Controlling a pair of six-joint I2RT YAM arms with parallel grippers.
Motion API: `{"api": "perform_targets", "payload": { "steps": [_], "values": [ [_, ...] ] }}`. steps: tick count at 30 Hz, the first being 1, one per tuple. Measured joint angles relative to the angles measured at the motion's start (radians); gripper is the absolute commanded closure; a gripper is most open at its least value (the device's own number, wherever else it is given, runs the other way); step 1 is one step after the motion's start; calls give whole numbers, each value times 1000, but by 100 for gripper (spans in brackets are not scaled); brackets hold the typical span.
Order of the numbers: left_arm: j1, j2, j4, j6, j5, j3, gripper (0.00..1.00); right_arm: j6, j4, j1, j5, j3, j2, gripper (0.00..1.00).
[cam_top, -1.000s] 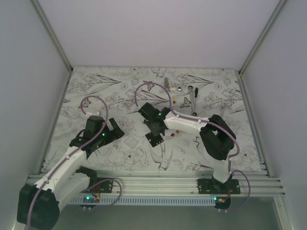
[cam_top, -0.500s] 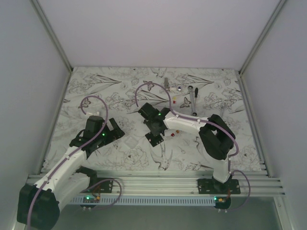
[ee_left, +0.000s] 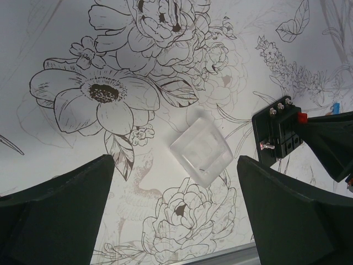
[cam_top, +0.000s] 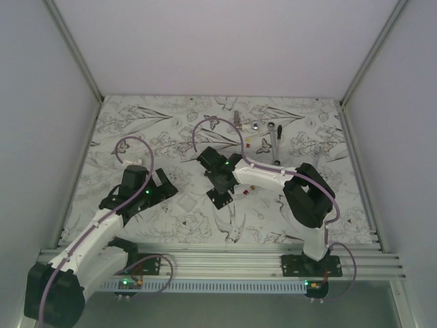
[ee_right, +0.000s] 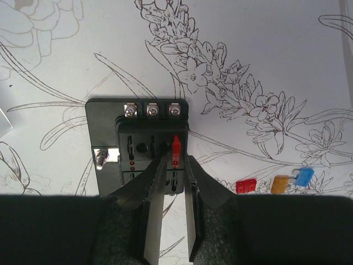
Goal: Snap on the fuse box
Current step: Install the fuse at the fuse box base.
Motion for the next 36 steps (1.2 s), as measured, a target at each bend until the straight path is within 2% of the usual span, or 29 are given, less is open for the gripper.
{"api": "perform_targets", "payload": {
  "steps": [14,19,26,36],
  "values": [
    [0,0,0,0,1,0,0,2,12,0,0,12,0,78],
    [0,0,0,0,1,0,0,3,14,0,0,12,0,83],
    [0,0,0,0,1,0,0,3,14,-3,0,12,0,100],
    [0,0,0,0,1,0,0,1,16,-6,-3,12,5,100]
  ]
}}
